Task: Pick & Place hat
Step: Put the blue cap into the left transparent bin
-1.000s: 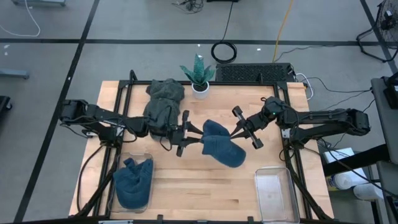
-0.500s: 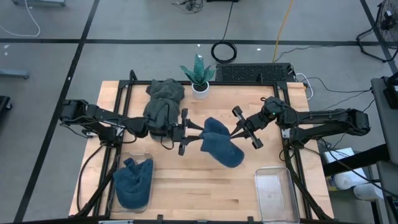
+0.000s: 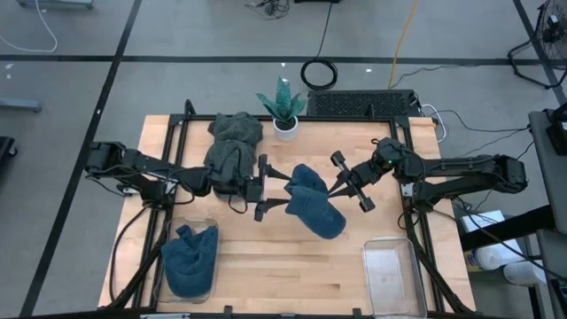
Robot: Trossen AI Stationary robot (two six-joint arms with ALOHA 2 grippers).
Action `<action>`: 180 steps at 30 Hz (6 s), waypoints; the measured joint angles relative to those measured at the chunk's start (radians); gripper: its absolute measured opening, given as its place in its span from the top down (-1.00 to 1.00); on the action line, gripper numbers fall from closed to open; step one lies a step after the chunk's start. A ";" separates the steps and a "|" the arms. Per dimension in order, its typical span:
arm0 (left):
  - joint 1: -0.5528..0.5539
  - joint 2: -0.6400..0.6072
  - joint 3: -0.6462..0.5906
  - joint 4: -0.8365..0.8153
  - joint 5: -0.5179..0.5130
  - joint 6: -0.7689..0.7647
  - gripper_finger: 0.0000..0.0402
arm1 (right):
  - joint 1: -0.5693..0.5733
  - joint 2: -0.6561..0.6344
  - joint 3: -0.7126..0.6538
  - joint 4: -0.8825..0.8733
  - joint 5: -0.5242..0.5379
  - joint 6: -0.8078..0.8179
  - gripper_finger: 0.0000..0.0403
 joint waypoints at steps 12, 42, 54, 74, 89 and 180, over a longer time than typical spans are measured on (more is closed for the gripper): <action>0.000 0.000 0.000 0.035 0.010 -0.028 -0.46 | 0.084 0.055 0.000 0.129 0.002 -0.002 1.00; 0.005 0.000 0.000 0.075 0.197 -0.130 -0.32 | 0.091 0.123 0.000 0.237 0.082 0.001 1.00; 0.008 0.000 0.000 0.038 0.185 -0.065 0.85 | 0.091 0.123 0.000 0.236 0.082 0.000 1.00; -0.131 -0.011 0.000 0.025 -0.710 0.433 0.98 | 0.076 0.122 0.000 0.027 0.439 -0.085 0.46; -0.166 -0.036 0.000 -0.068 -0.282 0.382 0.98 | 0.035 0.122 0.000 0.032 0.815 -0.042 0.10; 0.003 -0.165 0.543 -0.865 0.677 0.483 0.98 | 0.144 0.667 0.264 0.571 0.033 0.460 0.09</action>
